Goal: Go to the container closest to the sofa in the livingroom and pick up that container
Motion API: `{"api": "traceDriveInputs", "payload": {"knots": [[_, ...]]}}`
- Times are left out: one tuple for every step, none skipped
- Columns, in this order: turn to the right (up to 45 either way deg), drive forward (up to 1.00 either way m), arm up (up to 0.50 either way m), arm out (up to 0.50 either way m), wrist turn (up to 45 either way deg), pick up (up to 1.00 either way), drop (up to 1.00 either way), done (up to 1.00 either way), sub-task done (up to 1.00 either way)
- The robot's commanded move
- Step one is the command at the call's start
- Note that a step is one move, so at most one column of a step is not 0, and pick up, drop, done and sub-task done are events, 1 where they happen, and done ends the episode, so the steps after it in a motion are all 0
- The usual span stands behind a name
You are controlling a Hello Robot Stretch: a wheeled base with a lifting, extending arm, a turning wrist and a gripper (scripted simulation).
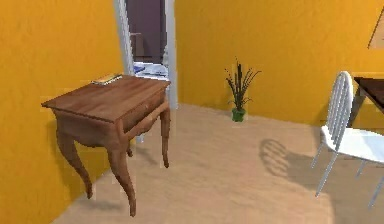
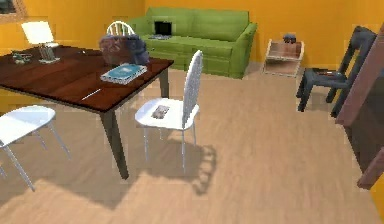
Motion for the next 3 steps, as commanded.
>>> {"api": "traceDriveInputs", "payload": {"knots": [[0.0,0.05,0.00,0.00,0.0,0.00,0.00,0.00,0.00],[-45.0,0.00,0.00,0.00,0.0,0.00,0.00,0.00,0.00],[-45.0,0.00,0.00,0.00,0.0,0.00,0.00,0.00,0.00]]}}
